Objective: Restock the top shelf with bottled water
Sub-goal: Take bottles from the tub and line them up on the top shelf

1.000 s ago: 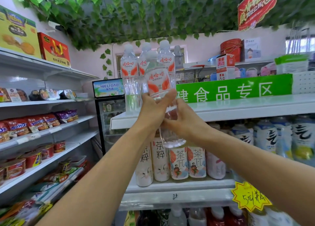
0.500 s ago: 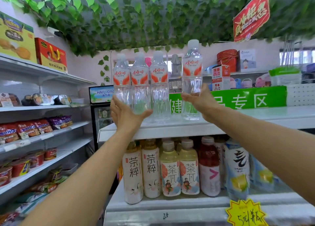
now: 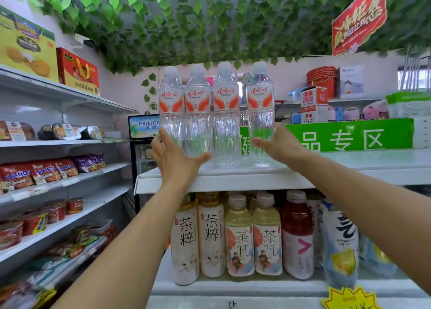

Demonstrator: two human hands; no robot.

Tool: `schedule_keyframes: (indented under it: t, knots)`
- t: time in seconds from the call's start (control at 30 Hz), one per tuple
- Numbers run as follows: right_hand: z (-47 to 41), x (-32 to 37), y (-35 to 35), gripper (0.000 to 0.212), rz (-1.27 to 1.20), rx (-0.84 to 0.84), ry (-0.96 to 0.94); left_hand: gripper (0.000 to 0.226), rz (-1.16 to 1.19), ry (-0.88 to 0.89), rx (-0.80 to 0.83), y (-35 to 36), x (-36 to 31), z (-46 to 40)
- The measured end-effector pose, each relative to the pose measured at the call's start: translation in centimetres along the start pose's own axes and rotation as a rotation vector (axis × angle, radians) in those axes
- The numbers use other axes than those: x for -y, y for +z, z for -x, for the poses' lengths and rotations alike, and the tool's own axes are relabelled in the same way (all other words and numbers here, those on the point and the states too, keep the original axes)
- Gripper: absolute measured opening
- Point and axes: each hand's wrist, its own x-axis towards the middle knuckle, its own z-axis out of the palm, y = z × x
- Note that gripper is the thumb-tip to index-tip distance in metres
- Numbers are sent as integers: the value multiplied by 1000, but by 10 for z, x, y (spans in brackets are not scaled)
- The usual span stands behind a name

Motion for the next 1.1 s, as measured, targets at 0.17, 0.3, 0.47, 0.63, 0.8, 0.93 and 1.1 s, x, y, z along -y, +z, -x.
schedule_keyframes:
  t: [0.17, 0.3, 0.47, 0.63, 0.8, 0.93, 1.1]
  knots:
    - [-9, 5, 6, 69, 23, 18, 39, 109, -245, 496, -179, 15, 5, 13]
    - [-21, 3, 14, 58, 55, 14, 54, 76, -496, 914, -50, 38, -10, 14]
    - [-30, 2, 23, 66, 107, 16, 56, 58, -521, 855, 84, 43, -10, 7]
    - [-34, 5, 28, 72, 114, 31, 69, 61, -522, 832, 120, 42, -11, 10]
    - [-36, 5, 30, 75, 125, 47, 77, 62, -505, 831, 117, 43, -11, 10]
    - [-21, 1, 21, 77, 272, 127, 62, 59, -495, 832, 135, 39, -14, 12]
    - [40, -7, -10, 56, 391, -147, -254, 60, -323, 673, 81, 16, -25, 52]
